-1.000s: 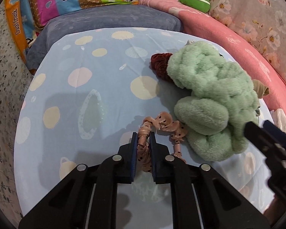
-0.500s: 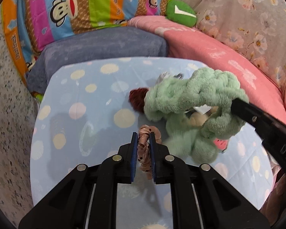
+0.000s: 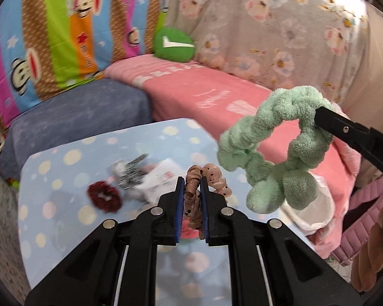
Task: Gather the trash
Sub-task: 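Carry both items over the white bin and open both grippers to drop them, then move both grippers back from the bin toward the item pile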
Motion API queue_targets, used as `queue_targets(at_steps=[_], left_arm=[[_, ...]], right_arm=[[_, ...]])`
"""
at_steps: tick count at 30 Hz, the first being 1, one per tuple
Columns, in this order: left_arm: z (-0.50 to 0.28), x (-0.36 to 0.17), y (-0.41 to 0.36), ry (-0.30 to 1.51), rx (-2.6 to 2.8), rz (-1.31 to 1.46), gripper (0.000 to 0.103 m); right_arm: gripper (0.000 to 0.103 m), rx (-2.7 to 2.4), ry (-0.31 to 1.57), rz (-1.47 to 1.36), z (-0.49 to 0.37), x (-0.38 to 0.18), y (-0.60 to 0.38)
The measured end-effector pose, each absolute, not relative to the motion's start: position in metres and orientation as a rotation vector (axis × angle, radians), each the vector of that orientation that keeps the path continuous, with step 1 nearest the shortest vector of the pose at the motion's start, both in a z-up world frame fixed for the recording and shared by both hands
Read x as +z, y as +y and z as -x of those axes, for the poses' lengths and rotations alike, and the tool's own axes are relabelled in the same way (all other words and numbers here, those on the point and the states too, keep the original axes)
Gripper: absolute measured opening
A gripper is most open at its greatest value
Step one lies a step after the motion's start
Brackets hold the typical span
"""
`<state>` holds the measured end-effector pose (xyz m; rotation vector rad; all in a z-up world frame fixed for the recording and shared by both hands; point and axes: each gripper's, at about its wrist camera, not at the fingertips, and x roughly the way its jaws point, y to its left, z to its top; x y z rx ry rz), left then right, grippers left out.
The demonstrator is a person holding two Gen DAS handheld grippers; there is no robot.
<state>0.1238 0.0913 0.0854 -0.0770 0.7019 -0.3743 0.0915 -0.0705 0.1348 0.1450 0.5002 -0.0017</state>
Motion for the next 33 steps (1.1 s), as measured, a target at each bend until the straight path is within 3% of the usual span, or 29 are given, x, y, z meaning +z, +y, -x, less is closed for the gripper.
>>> queue_targets(at_steps=[11,23,25,27,29,31,33], left_arm=[[-0.123,0.092,-0.07,0.694,-0.639,0.022,0.012],[-0.128,0.054,-0.207,0.783,-0.796,-0.081,0.015],[-0.133,0.045,-0.215,0.808,-0.801,-0.073,0.022],[-0.135,0.04,-0.222,0.807,-0.797,-0.075,0.047],[-0.133,0.038,-0.223,0.78,-0.754,-0.092,0.065],[-0.134,0.039,-0.221,0.764,-0.74,-0.094,0.067],[-0.136,0.039,-0.216,0.764,-0.718,-0.087,0.073]], right_arm=[[0.01,-0.277,0.515,-0.157,-0.058,0.127,-0.223],[0.01,-0.421,0.612,-0.242,-0.057,0.073,-0.335],[0.013,-0.426,0.624,-0.245,-0.061,0.067,-0.343],[0.018,-0.43,0.633,-0.247,-0.063,0.062,-0.347],[0.026,-0.441,0.624,-0.25,-0.063,0.06,-0.35],[0.046,-0.455,0.61,-0.254,-0.062,0.06,-0.352],[0.048,-0.46,0.598,-0.257,-0.06,0.06,-0.351]])
